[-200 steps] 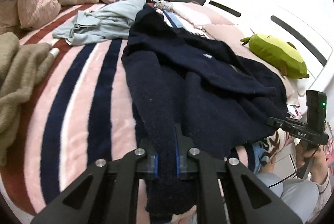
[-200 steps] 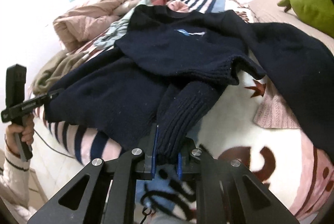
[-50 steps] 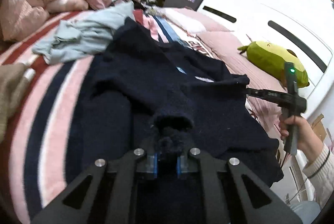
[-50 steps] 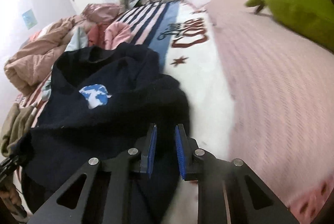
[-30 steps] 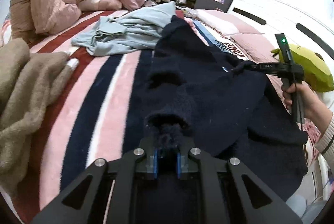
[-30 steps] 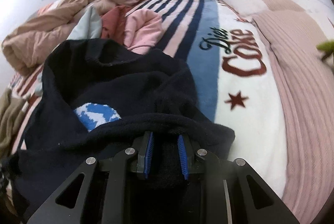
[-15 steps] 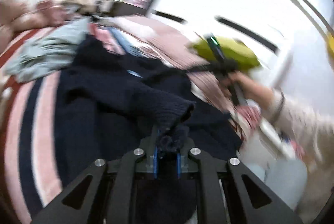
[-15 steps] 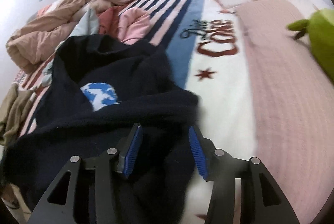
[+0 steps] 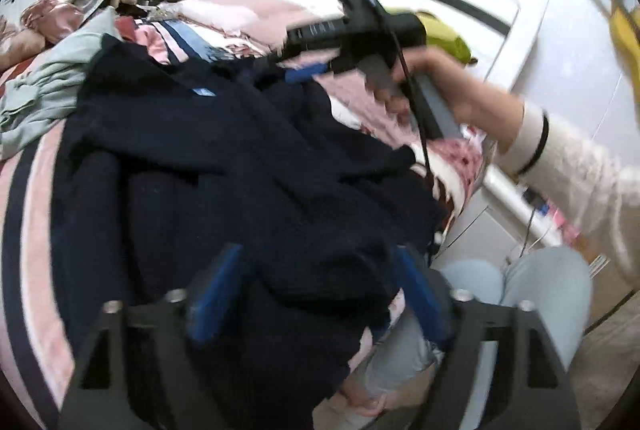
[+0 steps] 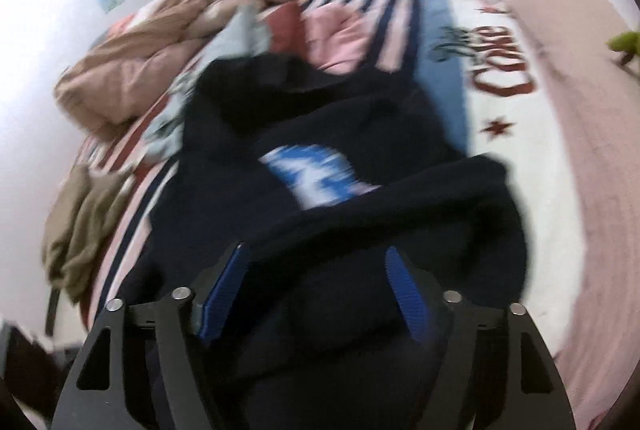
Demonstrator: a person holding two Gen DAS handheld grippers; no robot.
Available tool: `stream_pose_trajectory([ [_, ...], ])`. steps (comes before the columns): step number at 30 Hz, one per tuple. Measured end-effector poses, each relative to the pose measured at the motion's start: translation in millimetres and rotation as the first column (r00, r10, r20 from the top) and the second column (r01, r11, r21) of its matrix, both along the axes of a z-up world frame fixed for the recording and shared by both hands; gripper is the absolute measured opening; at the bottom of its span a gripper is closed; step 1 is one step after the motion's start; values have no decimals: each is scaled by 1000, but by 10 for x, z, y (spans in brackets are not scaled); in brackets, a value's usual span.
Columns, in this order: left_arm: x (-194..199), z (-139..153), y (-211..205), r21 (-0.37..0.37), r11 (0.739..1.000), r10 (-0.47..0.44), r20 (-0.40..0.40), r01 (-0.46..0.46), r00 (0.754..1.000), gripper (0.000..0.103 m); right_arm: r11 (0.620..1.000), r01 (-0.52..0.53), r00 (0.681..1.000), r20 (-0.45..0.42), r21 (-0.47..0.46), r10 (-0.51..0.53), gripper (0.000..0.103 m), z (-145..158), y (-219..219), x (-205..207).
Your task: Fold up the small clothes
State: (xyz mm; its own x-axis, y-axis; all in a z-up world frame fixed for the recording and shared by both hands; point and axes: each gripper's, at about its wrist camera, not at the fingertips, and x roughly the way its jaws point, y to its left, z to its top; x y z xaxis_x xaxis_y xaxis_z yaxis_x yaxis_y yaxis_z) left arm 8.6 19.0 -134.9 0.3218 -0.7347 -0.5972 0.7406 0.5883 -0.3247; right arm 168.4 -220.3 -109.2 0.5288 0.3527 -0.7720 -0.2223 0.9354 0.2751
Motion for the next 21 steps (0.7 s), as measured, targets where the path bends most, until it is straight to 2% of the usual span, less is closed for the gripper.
stream_pose_trajectory([
  [3,37,51,193,25,996,88,29,-88,996,81,998,-66,998,-5,15,66,77,-56,303,-139],
  [7,209,-19,376,-4,984,178,-47,-178,983,81,997,-26,999,-40,-72,24,76,-236,584,-119],
  [8,227,-41,388,-11,983,183,-53,-184,982,81,995,-11,999,-35,-96,8,61,-274,607,-103],
  [9,238,-64,385,-14,982,189,-58,-190,980,81,994,-13,1000,-29,-109,10,20,-292,629,-109],
  [10,253,-80,365,-13,981,194,-64,-195,979,81,992,-38,999,-24,-122,36,3,-299,651,-131],
  [11,259,-97,341,-12,980,195,-70,-196,978,81,988,-47,999,-2,-147,47,5,-273,664,-192],
  [14,252,-102,258,-10,984,176,-66,-177,982,81,981,-15,995,89,-194,33,5,-74,527,-466],
  [16,229,-84,166,-4,988,154,-51,-154,987,81,981,16,994,109,-195,5,5,26,350,-641],
  [21,262,-82,-98,-23,995,100,-67,-102,993,81,973,109,992,81,-205,-95,5,-11,-148,-1019],
])
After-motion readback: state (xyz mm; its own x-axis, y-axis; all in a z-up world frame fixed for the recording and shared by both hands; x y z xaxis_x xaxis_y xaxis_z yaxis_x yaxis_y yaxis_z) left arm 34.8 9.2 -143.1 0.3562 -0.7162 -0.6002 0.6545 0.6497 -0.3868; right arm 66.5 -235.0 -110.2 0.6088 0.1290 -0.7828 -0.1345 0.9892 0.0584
